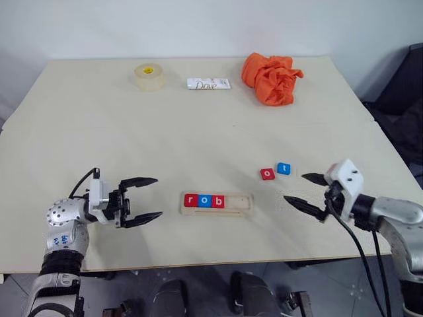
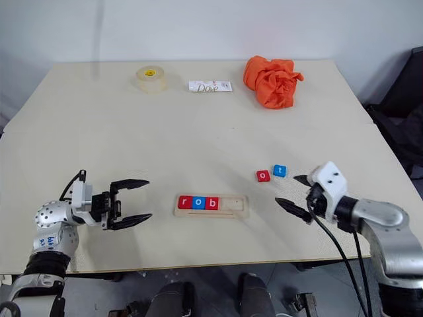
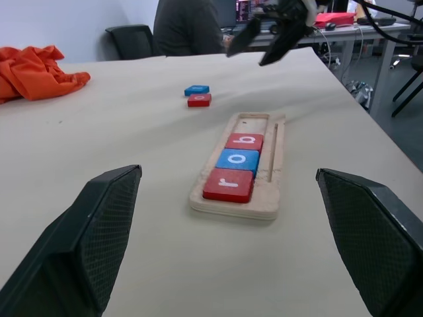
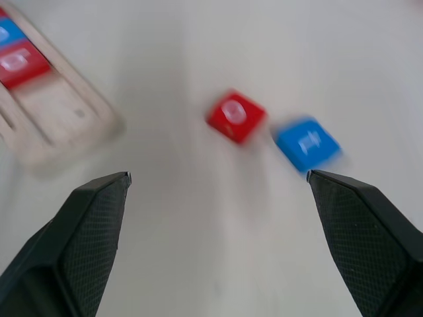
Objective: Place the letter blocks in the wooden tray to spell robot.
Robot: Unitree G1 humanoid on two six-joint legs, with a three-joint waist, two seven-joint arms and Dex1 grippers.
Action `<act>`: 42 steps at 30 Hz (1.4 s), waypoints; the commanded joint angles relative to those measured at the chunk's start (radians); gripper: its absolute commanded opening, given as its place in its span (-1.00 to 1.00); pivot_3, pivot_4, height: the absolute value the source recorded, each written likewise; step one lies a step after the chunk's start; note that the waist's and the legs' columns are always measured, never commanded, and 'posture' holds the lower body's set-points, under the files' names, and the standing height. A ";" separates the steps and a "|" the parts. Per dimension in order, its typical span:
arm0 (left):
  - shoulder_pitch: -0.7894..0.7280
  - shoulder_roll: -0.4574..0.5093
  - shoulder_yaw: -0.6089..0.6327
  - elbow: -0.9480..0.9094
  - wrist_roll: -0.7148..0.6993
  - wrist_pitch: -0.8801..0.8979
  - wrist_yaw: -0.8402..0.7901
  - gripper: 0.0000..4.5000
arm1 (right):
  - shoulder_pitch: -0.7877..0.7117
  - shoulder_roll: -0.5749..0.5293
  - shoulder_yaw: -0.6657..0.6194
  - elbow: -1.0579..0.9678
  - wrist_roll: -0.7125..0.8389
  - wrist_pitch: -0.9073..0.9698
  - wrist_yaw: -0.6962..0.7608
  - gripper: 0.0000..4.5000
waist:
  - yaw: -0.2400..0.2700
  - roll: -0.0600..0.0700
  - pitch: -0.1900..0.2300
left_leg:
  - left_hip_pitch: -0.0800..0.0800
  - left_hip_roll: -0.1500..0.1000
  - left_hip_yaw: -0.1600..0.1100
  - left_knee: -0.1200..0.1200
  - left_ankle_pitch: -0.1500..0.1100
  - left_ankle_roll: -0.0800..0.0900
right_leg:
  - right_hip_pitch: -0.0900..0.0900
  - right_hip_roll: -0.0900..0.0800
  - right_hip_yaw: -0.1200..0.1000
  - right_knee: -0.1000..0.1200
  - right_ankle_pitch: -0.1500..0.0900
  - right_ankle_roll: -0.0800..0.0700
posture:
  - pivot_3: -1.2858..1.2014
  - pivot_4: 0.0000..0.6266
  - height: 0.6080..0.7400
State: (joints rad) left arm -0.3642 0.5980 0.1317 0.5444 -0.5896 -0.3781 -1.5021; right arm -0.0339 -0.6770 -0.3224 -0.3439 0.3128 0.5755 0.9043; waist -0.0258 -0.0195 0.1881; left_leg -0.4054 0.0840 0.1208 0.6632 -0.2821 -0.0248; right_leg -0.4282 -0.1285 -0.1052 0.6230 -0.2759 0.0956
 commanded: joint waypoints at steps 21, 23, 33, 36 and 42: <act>-0.050 0.043 -0.025 0.038 -0.017 0.000 -0.112 1.00 | -0.022 0.063 0.075 -0.129 0.105 0.093 -0.213 0.98 | -0.004 0.000 0.000 | 0.000 0.000 0.000 0.000 0.000 0.000 | 0.000 0.000 0.001 0.001 0.000 0.000 | 0.03 -0.52 1.00; -0.042 0.039 -0.024 0.022 -0.017 0.004 -0.112 1.00 | -0.059 0.115 0.117 -0.132 0.098 0.132 -0.279 0.98 | -0.004 0.000 0.000 | 0.001 0.001 0.000 0.000 0.000 0.000 | 0.000 0.001 0.001 0.001 0.000 0.000 | 0.03 -0.52 1.00; 0.011 0.035 -0.013 -0.059 -0.022 0.026 -0.098 1.00 | -0.178 0.244 0.255 0.002 0.012 0.127 -0.435 0.98 | -0.001 0.000 0.000 | -0.001 0.000 0.000 0.001 0.000 0.001 | 0.000 0.000 0.001 0.001 0.000 0.000 | 0.03 -0.52 1.00; 0.033 0.038 -0.007 -0.087 -0.025 0.033 -0.091 1.00 | -0.184 0.243 0.263 0.016 0.004 0.122 -0.442 0.98 | -0.001 0.000 0.000 | -0.001 0.000 0.000 0.000 0.000 0.001 | -0.001 0.000 0.000 0.001 0.000 0.000 | 0.03 -0.52 1.00; 0.064 0.036 0.000 -0.124 -0.025 0.041 -0.076 1.00 | -0.188 0.251 0.273 0.041 -0.003 0.118 -0.452 0.98 | -0.001 0.000 0.000 | -0.001 0.000 0.000 0.000 0.000 0.001 | 0.000 0.000 0.001 0.001 0.000 0.000 | 0.03 -0.52 1.00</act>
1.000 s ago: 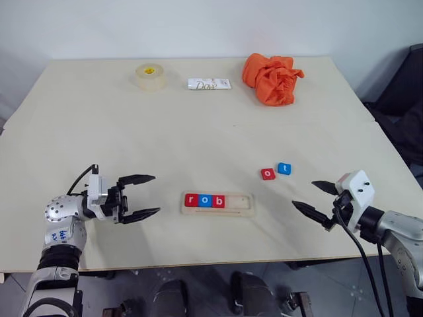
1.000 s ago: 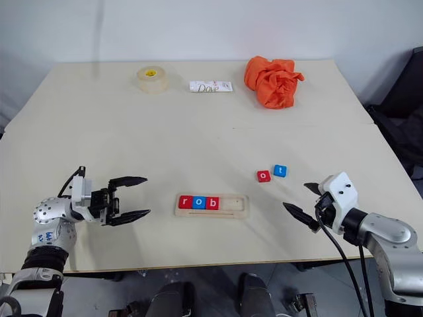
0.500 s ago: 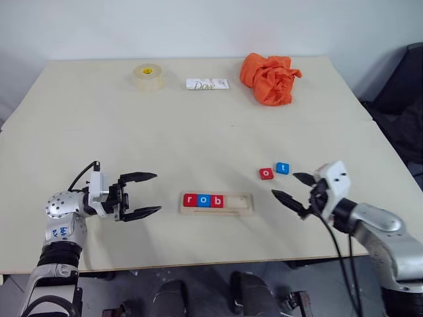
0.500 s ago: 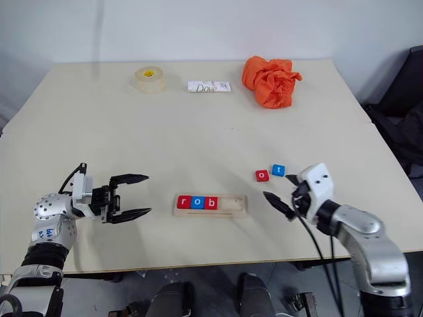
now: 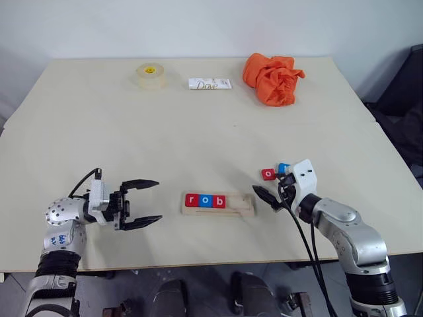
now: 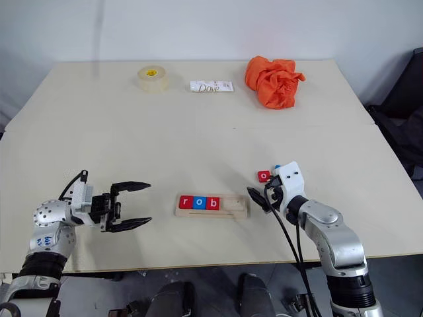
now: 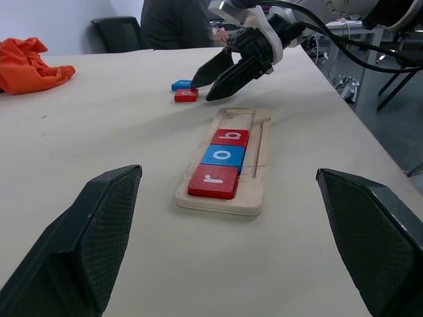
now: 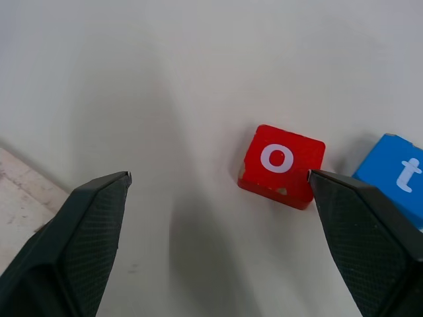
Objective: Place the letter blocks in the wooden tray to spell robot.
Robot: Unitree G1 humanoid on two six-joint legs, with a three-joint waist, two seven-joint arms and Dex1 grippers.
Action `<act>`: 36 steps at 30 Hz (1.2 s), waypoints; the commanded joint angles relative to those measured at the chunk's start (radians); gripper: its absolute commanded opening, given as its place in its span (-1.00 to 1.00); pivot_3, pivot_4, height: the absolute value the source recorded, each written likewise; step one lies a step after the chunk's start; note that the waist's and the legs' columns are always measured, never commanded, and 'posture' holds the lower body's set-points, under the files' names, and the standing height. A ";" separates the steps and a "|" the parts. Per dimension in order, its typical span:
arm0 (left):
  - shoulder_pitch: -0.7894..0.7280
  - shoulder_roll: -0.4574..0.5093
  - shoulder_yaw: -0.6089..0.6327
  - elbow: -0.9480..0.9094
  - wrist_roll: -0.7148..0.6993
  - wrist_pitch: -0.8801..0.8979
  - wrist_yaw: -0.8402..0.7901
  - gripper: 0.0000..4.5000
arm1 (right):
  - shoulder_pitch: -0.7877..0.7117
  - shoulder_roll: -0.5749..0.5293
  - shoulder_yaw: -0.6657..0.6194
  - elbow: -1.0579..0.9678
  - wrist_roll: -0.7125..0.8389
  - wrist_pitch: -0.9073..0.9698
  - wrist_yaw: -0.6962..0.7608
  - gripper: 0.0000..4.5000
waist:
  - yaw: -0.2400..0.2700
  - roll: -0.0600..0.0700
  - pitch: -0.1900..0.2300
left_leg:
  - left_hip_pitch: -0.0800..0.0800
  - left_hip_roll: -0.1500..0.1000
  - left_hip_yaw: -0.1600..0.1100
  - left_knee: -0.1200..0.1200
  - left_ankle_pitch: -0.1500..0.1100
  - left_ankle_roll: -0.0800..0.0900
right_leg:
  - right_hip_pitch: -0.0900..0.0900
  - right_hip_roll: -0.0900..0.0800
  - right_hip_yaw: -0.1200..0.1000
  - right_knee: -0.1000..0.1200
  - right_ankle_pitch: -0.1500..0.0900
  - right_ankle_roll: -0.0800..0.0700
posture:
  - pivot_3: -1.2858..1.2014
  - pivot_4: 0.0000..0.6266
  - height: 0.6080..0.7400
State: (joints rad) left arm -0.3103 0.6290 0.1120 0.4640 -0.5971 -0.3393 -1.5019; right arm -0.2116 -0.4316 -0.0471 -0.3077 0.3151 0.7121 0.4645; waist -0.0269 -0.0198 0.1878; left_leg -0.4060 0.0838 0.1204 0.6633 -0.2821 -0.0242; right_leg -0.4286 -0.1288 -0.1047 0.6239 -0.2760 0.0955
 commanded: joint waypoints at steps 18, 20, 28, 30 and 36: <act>0.020 -0.003 0.025 -0.055 -0.009 0.007 -0.060 1.00 | -0.053 0.031 0.024 -0.003 -0.028 -0.017 -0.038 0.98 | -0.001 0.000 0.000 | 0.000 0.000 0.000 0.000 0.000 0.000 | 0.000 0.000 0.000 0.000 0.000 0.000 | 0.03 -0.52 1.00; 0.016 -0.005 0.024 -0.053 -0.008 0.008 -0.059 1.00 | -0.058 0.022 0.025 -0.017 -0.024 -0.010 -0.028 0.98 | -0.001 0.000 0.000 | 0.000 0.000 0.000 0.000 0.000 0.000 | 0.000 0.000 0.000 0.000 0.000 0.000 | 0.03 -0.52 1.00; -0.008 -0.024 0.018 -0.032 0.002 0.000 -0.056 1.00 | -0.102 0.000 0.047 -0.043 -0.017 0.006 0.010 0.98 | -0.001 0.000 0.000 | 0.000 0.000 0.000 0.000 0.000 0.000 | 0.000 0.000 0.000 0.000 0.000 0.000 | 0.03 -0.52 1.00; -0.010 -0.026 0.020 -0.030 0.004 -0.001 -0.056 1.00 | -0.102 -0.002 0.052 -0.053 -0.014 0.017 0.017 0.98 | -0.001 0.000 0.000 | 0.000 0.000 0.000 0.000 0.000 0.000 | 0.000 0.000 0.000 0.000 0.000 0.000 | 0.03 -0.52 1.00; -0.008 -0.029 0.022 -0.027 0.009 -0.004 -0.054 1.00 | -0.089 -0.010 0.032 -0.046 -0.025 0.015 0.002 0.98 | -0.001 0.000 0.000 | 0.000 0.000 0.000 0.000 0.000 0.000 | 0.000 0.000 0.000 0.000 0.000 0.000 | 0.03 -0.52 1.00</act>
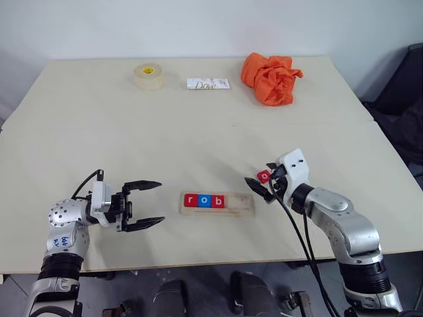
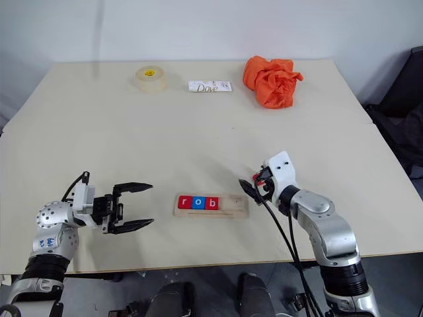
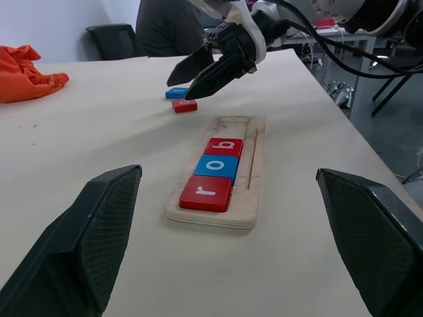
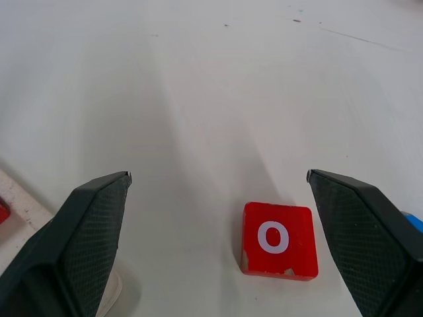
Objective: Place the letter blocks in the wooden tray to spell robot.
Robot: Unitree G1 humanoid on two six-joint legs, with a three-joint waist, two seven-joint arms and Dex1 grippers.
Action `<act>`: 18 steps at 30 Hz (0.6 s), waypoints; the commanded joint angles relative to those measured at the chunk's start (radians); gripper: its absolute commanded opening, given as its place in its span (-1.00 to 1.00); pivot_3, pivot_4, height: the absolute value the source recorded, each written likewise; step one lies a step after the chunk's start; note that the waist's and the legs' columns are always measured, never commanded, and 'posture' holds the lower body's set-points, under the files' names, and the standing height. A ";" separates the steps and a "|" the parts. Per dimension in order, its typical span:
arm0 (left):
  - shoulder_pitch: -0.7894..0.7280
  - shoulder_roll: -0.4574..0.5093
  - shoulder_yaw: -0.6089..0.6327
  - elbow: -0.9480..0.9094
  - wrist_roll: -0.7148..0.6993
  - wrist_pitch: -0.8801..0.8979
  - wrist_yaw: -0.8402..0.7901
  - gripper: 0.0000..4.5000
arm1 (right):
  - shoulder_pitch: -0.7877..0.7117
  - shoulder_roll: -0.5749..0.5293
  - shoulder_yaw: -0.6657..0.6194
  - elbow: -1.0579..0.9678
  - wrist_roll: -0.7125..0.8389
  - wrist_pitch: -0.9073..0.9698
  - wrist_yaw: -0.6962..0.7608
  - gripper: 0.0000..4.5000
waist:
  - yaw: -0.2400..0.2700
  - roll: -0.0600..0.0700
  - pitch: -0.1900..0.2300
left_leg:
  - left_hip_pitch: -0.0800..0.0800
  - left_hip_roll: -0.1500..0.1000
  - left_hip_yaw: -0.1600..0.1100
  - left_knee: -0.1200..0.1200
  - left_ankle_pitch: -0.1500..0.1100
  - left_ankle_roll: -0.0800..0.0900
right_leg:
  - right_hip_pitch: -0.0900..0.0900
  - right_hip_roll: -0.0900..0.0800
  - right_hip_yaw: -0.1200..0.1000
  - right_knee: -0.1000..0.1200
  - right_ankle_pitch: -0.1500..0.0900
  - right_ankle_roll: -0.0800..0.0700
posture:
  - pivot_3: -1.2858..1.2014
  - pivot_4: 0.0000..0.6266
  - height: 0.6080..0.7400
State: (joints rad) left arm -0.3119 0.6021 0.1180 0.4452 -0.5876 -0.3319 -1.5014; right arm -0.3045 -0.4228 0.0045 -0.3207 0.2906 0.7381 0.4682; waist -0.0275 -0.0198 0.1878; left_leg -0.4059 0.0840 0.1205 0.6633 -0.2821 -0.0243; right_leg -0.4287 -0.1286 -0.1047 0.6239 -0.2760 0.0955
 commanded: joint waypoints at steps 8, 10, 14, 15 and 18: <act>-0.006 -0.007 0.015 -0.009 0.002 -0.013 -0.050 1.00 | 0.032 -0.005 -0.022 0.018 -0.014 -0.027 -0.026 0.98 | 0.000 0.000 0.000 | 0.000 0.000 0.000 0.000 0.000 0.000 | 0.000 0.000 0.000 0.000 0.000 0.000 | 0.03 -0.52 1.00; -0.006 -0.007 0.015 -0.010 0.001 -0.014 -0.049 1.00 | 0.037 -0.003 -0.019 0.027 -0.017 -0.031 -0.028 0.98 | 0.000 0.000 0.000 | 0.000 0.000 0.000 0.000 0.000 0.000 | 0.000 0.000 0.000 0.000 0.000 0.000 | 0.03 -0.52 1.00; -0.002 -0.005 0.017 -0.014 -0.001 -0.013 -0.051 1.00 | 0.039 0.008 -0.018 0.058 -0.026 -0.038 -0.036 0.98 | 0.000 0.000 0.000 | 0.000 0.000 0.000 0.000 0.000 0.000 | 0.000 0.000 0.000 0.000 0.000 0.000 | 0.03 -0.52 1.00; -0.003 -0.005 0.017 -0.014 -0.001 -0.013 -0.051 1.00 | 0.039 0.013 -0.020 0.062 -0.024 -0.036 -0.039 0.98 | 0.000 0.000 0.000 | 0.000 0.000 0.000 0.000 0.000 0.000 | 0.000 0.000 0.000 0.000 0.000 0.000 | 0.03 -0.52 1.00; -0.003 -0.005 0.017 -0.014 0.000 -0.013 -0.049 1.00 | 0.040 0.023 -0.019 0.084 -0.028 -0.043 -0.046 0.98 | -0.001 0.000 0.000 | 0.000 0.000 0.000 0.000 0.000 0.000 | 0.000 0.000 0.000 0.000 0.000 0.000 | 0.03 -0.52 1.00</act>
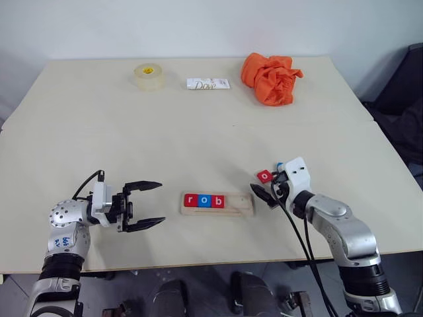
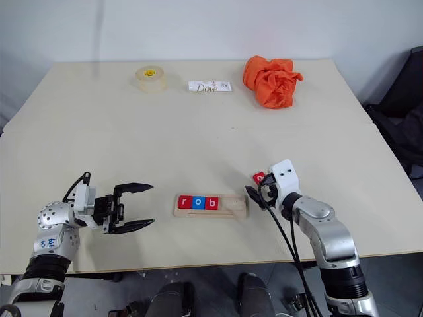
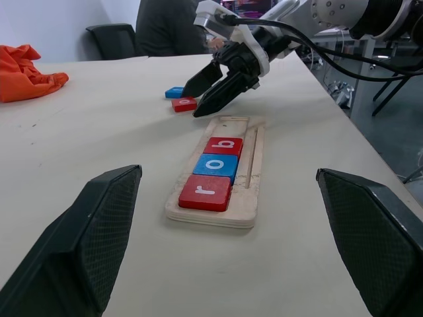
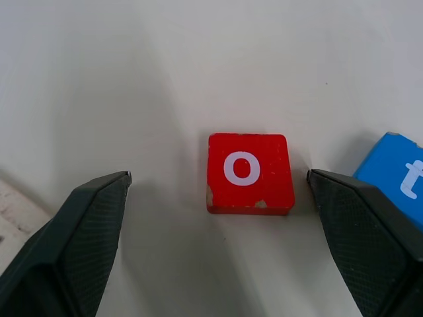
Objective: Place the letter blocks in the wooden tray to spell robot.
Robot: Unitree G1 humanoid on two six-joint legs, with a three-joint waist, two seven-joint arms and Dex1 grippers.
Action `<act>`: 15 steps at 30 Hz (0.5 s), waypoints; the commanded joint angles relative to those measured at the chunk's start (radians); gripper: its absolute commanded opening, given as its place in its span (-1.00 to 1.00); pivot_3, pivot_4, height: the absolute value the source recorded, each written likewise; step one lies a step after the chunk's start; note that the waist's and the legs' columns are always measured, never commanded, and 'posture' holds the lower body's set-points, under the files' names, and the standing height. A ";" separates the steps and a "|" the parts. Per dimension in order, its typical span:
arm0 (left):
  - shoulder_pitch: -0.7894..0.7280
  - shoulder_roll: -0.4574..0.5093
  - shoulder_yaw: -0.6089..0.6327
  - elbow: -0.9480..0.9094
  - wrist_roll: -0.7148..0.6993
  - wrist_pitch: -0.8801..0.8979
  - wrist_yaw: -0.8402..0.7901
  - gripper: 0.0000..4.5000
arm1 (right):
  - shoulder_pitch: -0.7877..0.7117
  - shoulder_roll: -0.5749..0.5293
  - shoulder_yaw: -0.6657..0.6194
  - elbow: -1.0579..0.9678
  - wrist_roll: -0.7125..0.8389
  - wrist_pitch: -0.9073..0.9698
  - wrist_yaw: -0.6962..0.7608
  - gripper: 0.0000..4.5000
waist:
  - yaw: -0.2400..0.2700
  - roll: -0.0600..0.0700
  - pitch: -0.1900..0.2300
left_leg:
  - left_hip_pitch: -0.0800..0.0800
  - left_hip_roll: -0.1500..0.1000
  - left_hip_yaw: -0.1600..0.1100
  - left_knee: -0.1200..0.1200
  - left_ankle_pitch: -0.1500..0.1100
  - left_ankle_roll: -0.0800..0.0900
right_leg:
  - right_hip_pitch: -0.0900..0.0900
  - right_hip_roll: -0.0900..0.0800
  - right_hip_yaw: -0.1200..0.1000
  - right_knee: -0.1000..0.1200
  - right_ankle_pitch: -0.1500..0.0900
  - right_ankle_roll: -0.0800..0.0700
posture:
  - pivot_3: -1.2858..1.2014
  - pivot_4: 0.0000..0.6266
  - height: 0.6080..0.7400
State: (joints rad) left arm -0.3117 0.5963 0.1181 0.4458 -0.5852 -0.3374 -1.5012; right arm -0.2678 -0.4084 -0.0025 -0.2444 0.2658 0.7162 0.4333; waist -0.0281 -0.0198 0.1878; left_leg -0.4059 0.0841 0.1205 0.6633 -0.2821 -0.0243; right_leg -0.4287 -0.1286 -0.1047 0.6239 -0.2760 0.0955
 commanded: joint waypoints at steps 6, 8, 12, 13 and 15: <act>-0.005 0.000 0.016 -0.016 0.000 -0.008 -0.045 1.00 | -0.008 0.036 -0.024 0.052 -0.005 -0.022 -0.040 0.98 | -0.001 0.000 0.000 | 0.000 0.000 0.000 0.000 0.000 0.000 | 0.000 0.000 0.000 0.000 0.000 0.000 | 0.03 -0.52 1.00; -0.005 -0.001 0.016 -0.017 0.000 -0.007 -0.044 1.00 | -0.012 0.043 -0.028 0.065 -0.006 -0.017 -0.049 0.82 | -0.001 0.000 0.000 | 0.000 0.000 0.000 0.000 0.000 0.000 | 0.000 0.000 0.000 0.001 0.000 0.000 | 0.03 -0.52 1.00; -0.006 -0.002 0.016 -0.017 0.001 -0.008 -0.042 1.00 | -0.014 0.046 -0.031 0.069 -0.008 -0.021 -0.057 0.26 | 0.000 0.000 0.000 | 0.001 0.000 0.000 0.000 0.000 0.000 | 0.000 0.000 0.000 0.001 0.000 0.000 | 0.03 -0.52 1.00; -0.007 -0.002 0.015 -0.016 0.001 -0.008 -0.043 1.00 | -0.014 0.046 -0.031 0.069 -0.010 -0.021 -0.059 0.12 | 0.000 0.000 0.000 | 0.001 0.000 0.000 0.000 0.000 0.000 | 0.000 0.000 0.000 0.001 0.000 0.000 | 0.03 -0.52 1.00; -0.007 -0.002 0.015 -0.017 0.001 -0.008 -0.045 1.00 | -0.011 0.047 -0.035 0.060 -0.012 -0.020 -0.066 -0.19 | -0.001 0.000 0.000 | 0.001 0.000 0.000 0.000 0.000 0.000 | 0.000 0.000 0.000 0.000 0.000 0.000 | 0.03 -0.52 1.00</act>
State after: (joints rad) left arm -0.3118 0.5962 0.1181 0.4458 -0.5842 -0.3374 -1.5010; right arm -0.2899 -0.3681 -0.0334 -0.1860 0.2540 0.6868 0.3751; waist -0.0287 -0.0201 0.1876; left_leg -0.4054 0.0841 0.1205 0.6633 -0.2819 -0.0243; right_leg -0.4284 -0.1286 -0.1047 0.6242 -0.2760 0.0955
